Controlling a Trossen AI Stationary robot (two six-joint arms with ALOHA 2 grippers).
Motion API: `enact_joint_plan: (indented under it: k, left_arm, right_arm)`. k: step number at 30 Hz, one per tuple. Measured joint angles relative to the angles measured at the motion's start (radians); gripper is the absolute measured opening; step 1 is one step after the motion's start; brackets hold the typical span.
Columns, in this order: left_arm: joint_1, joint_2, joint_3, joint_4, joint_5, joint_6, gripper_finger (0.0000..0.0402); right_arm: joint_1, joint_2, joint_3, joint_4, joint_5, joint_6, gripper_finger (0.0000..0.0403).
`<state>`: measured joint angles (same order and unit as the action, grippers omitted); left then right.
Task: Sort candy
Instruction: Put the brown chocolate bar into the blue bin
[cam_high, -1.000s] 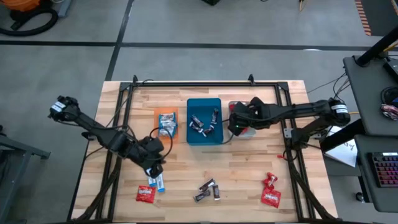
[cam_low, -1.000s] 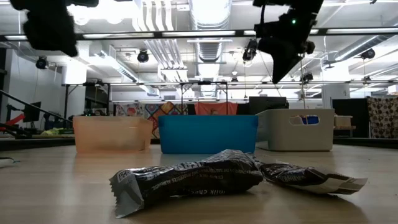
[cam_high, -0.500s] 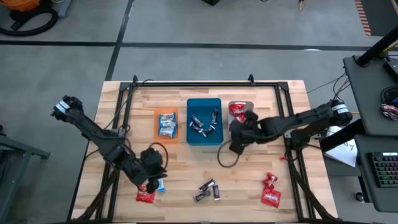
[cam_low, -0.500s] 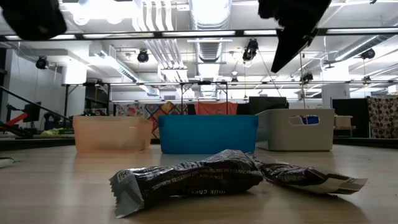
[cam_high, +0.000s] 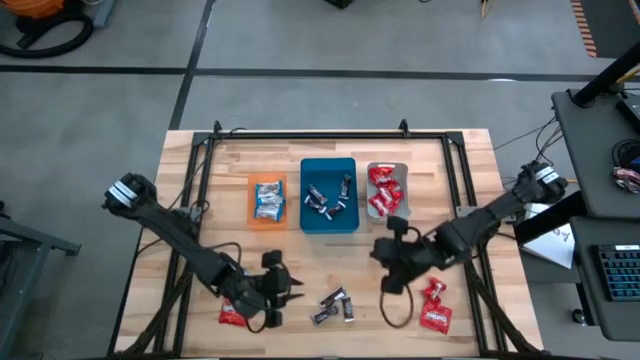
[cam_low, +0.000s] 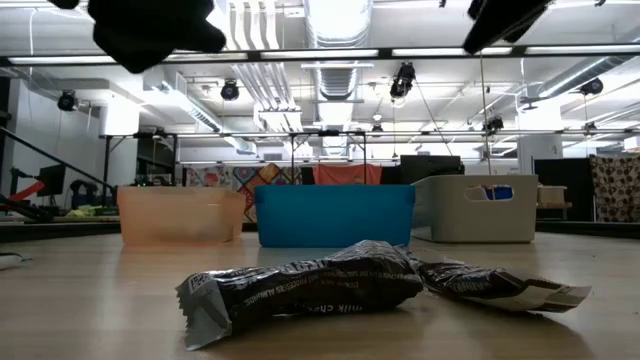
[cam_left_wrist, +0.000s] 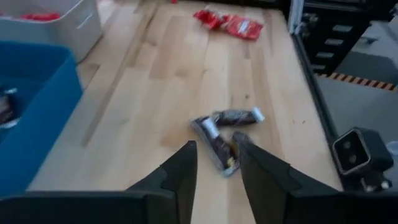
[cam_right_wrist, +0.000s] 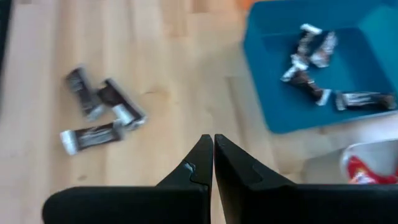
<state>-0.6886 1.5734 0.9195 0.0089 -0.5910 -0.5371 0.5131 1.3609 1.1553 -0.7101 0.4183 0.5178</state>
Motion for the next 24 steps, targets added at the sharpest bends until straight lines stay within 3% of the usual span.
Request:
enact_joint_plan:
  k: [5, 10, 20, 24]
  left_arm:
    - [-0.004, 0.11, 0.0, 0.123, 0.003, 0.001, 0.014]
    - [-0.016, 0.205, 0.015, 0.194, 0.075, -0.026, 0.0164]
    - [-0.027, 0.405, 0.16, 0.2, 0.074, -0.017, 0.0167]
    - [-0.028, 0.464, 0.181, 0.198, 0.025, -0.047, 0.0167]
  right_arm:
    - [0.091, 0.011, 0.0, 0.012, 0.0, 0.071, 0.0009]
    - [0.152, 0.017, 0.0, 0.013, 0.001, 0.142, 0.0009]
    - [0.223, 0.018, 0.0, 0.019, 0.085, 0.192, 0.0009]
    - [0.229, 0.018, 0.0, 0.021, 0.106, 0.212, 0.0009]
